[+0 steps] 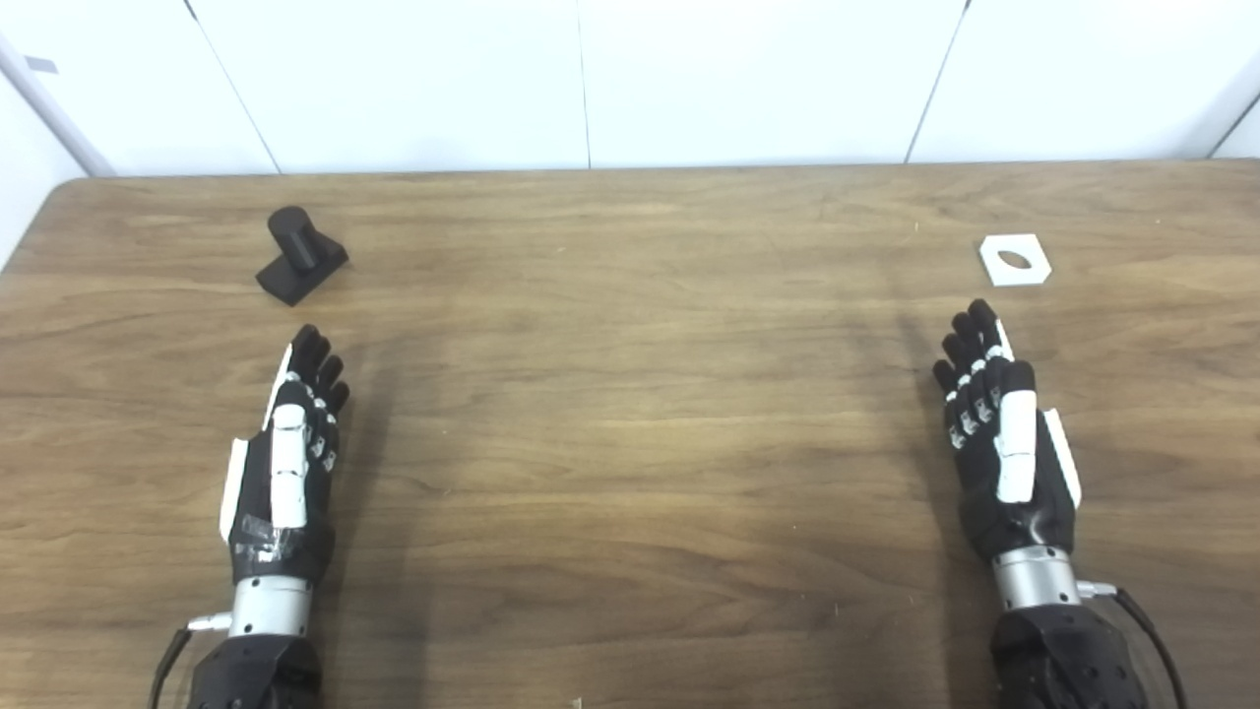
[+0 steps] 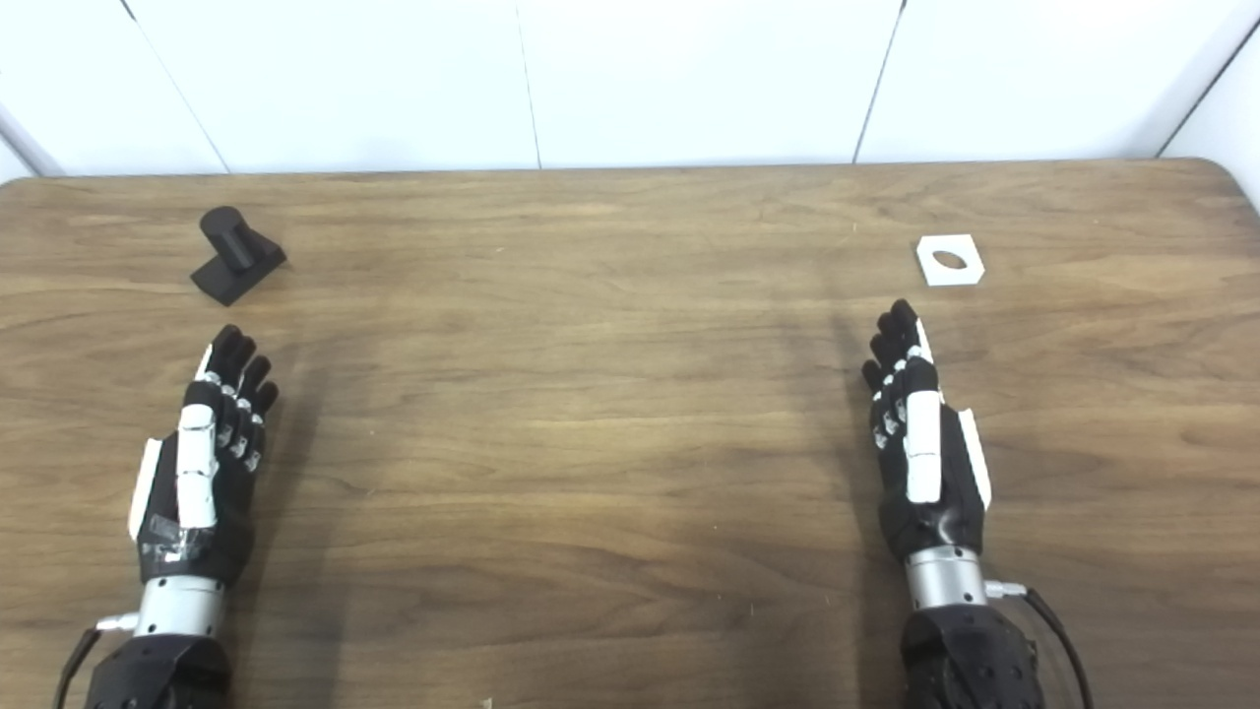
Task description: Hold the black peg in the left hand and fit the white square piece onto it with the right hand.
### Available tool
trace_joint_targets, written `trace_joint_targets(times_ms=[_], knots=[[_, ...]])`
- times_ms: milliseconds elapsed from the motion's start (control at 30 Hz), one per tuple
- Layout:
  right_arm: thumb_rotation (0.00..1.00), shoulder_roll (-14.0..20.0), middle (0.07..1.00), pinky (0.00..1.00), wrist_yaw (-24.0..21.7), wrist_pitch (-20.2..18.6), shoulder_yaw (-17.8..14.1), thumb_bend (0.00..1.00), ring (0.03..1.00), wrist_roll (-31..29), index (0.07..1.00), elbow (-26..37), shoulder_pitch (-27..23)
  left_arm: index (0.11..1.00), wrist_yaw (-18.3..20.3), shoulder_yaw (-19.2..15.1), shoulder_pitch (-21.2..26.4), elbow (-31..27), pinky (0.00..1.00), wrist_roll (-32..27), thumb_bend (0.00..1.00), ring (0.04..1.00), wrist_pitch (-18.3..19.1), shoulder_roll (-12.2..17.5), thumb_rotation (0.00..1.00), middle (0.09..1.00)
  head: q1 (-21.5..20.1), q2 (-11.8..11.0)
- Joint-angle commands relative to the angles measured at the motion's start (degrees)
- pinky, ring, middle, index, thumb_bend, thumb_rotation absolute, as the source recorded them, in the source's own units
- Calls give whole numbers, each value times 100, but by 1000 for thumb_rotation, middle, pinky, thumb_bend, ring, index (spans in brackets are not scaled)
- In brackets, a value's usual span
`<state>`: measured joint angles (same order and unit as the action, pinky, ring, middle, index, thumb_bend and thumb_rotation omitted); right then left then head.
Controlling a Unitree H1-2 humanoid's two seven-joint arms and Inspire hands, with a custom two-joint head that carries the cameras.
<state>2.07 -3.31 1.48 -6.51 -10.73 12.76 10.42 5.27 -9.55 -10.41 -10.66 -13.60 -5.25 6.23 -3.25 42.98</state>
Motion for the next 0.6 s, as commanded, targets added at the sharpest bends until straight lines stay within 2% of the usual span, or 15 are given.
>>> trace_joint_targets(times_ms=[0, 300, 400, 567], knots=[[950, -1, 982, 1000, 7, 156, -9, 585, 992, 34, 967, 40, 306, 1000, -2, 12, 10, -117, 1000, 27, 403, 989, -102, 13, 922, 1000, -4, 7], [940, -17, 976, 1000, 31, 188, -38, 577, 982, 39, 960, -4, 297, 996, 1, 17, -4, -114, 1000, 34, 395, 988, -121, 6, 922, 1000, 6, -15], [946, 10, 977, 1000, 4, 199, -28, 586, 985, 36, 963, -22, 313, 997, 9, 29, -17, -101, 1000, 38, 389, 991, -131, -2, 926, 1000, 68, -124], [952, 74, 992, 1000, -96, 322, -57, 599, 999, -69, 987, -167, 348, 992, 10, 90, -65, -39, 1000, 109, 402, 986, -226, -65, 933, 993, 494, -428]])
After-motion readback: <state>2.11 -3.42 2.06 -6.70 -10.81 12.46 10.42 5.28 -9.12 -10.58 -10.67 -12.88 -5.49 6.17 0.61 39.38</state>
